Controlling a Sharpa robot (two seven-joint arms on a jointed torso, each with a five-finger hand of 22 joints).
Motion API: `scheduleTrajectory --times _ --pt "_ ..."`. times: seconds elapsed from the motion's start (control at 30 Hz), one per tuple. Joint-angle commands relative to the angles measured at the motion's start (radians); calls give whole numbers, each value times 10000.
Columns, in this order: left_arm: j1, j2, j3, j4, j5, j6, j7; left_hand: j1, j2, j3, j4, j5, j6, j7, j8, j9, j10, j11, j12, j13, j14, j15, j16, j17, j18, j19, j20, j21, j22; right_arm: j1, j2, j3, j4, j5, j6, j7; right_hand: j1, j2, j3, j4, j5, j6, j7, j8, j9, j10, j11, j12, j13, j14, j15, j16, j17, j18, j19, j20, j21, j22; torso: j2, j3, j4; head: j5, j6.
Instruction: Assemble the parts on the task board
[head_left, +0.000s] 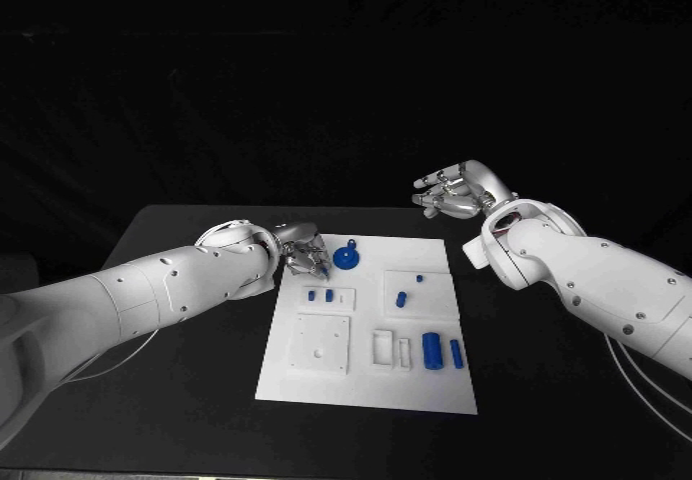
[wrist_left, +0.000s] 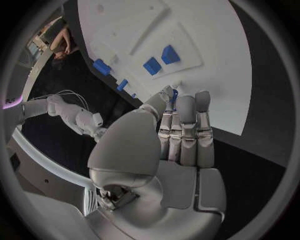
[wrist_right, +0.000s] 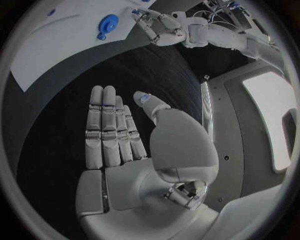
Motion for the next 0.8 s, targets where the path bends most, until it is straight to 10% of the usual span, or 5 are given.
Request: scheduleTrajectory --times 0.03,0.8 --pt "-20 37 3 -20 60 245 96 65 56 7 -64 48 66 -13 5 17 50 -2 34 25 86 8 -46 9 180 47 -8 -28 201 -2 10 4 5 -3 68 102 -83 -11 -12 73 36 -10 56 5 -4 -3 2 -31 -12 27 39 -5 14 63 -60 -15 29 -9 0 -6 1 -1 -7" --pt "-76 184 -49 -175 10 324 56 44 85 0 -77 36 34 -4 2 14 10 10 32 24 78 17 -68 47 179 38 -3 -30 203 -2 21 4 0 -3 67 110 -86 -8 -13 61 51 -16 59 5 -4 -8 5 -32 -12 28 39 -5 14 62 -80 -17 124 -144 2 -4 -3 -15 -34"
